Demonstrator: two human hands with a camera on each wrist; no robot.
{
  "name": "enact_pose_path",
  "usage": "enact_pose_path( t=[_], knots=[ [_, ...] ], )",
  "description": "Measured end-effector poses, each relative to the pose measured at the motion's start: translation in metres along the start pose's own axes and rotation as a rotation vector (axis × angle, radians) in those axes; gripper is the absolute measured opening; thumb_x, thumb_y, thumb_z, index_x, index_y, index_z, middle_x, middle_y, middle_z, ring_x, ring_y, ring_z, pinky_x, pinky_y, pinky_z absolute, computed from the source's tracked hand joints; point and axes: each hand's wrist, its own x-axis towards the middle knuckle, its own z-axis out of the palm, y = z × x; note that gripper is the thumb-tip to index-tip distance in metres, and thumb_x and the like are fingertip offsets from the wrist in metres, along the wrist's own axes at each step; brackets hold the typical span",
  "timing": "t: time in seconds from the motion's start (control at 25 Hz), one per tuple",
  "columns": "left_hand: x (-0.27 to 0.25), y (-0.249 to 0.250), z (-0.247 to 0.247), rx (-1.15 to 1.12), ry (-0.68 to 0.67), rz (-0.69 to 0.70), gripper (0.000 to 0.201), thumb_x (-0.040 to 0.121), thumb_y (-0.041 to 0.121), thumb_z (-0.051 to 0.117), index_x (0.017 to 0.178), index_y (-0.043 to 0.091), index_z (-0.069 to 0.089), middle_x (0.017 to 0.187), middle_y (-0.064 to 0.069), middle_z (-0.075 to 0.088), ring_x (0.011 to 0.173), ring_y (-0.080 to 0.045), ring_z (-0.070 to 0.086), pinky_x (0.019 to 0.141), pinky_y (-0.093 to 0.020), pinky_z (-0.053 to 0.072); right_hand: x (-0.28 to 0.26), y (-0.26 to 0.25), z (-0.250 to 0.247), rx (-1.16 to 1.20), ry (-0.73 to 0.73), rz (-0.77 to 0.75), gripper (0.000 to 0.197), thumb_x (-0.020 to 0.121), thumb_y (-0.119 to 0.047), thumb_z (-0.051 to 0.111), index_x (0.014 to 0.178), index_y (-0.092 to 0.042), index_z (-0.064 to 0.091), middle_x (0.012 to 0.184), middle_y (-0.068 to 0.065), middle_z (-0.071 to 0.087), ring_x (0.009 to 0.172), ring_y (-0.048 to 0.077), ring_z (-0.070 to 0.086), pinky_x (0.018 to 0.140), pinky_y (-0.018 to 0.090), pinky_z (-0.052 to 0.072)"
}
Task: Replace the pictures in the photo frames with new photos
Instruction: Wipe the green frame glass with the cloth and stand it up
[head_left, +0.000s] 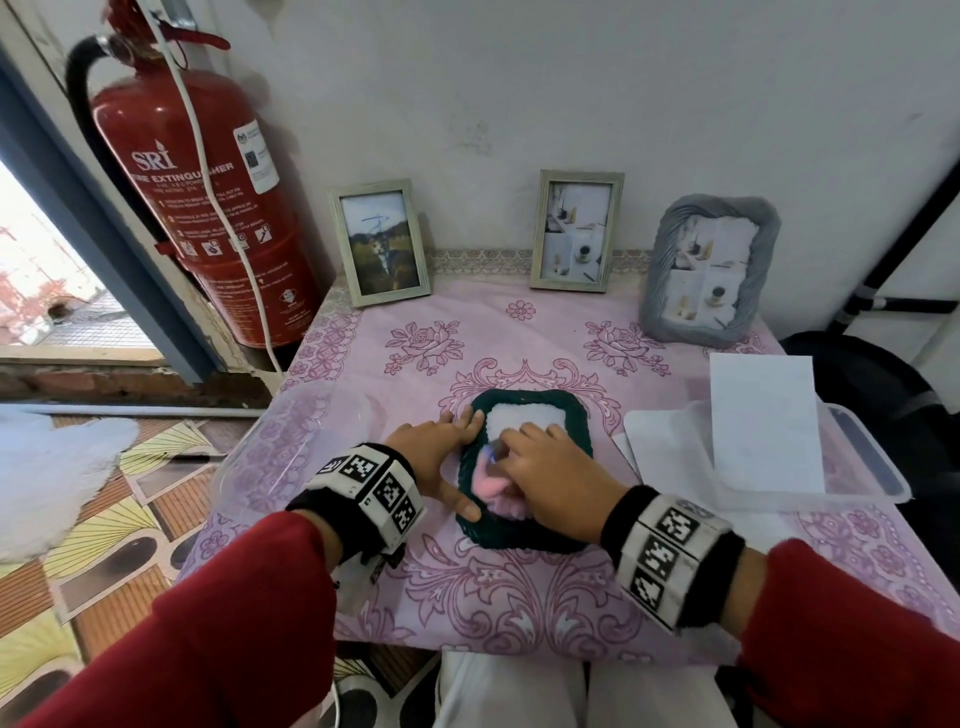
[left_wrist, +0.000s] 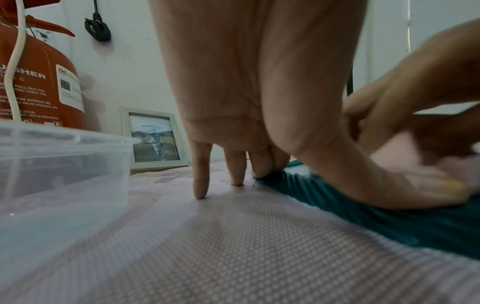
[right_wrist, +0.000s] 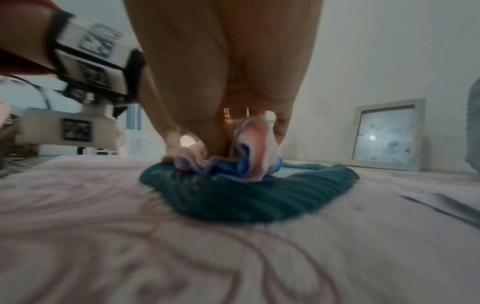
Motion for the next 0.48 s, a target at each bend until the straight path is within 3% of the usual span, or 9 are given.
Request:
enact_pose_path(
  t=[0.16, 0.36, 0.48],
  knots=[
    [-0.001, 0.000, -0.002, 0.003, -0.023, 0.002, 0.119, 0.065, 0.053, 0.076, 0.150, 0.024, 0.000, 0.159, 0.000, 0.003, 0.146, -0.023, 0.011, 0.117, -0.043, 0.018, -0.038, 0.013, 0.002, -0.087, 0.010, -0.074, 0.033, 0.086, -0.020, 0.052, 0.119, -0.016, 0.054, 0.123, 0.006, 0.052, 0.116, 0.027, 0.046, 0.094, 0.043, 0.035],
    [-0.002, -0.001, -0.002, -0.041, -0.028, 0.008, 0.116, 0.066, 0.052, 0.076, 0.150, 0.025, 0.000, 0.159, -0.001, 0.001, 0.147, -0.021, 0.006, 0.118, -0.043, 0.016, -0.033, 0.047, -0.007, -0.255, 0.007, 0.084, 0.021, 0.090, -0.025, 0.053, 0.110, -0.023, 0.057, 0.111, -0.002, 0.056, 0.104, 0.022, 0.052, 0.084, 0.038, 0.038],
    [0.000, -0.003, -0.001, -0.040, -0.036, 0.011, 0.117, 0.066, 0.053, 0.075, 0.150, 0.024, 0.000, 0.159, 0.001, -0.002, 0.147, -0.021, 0.003, 0.118, -0.049, 0.015, -0.003, 0.060, -0.009, -0.206, -0.023, 0.160, 0.024, 0.093, -0.015, 0.045, 0.115, -0.018, 0.055, 0.119, 0.004, 0.052, 0.113, 0.025, 0.046, 0.090, 0.038, 0.034]
  ],
)
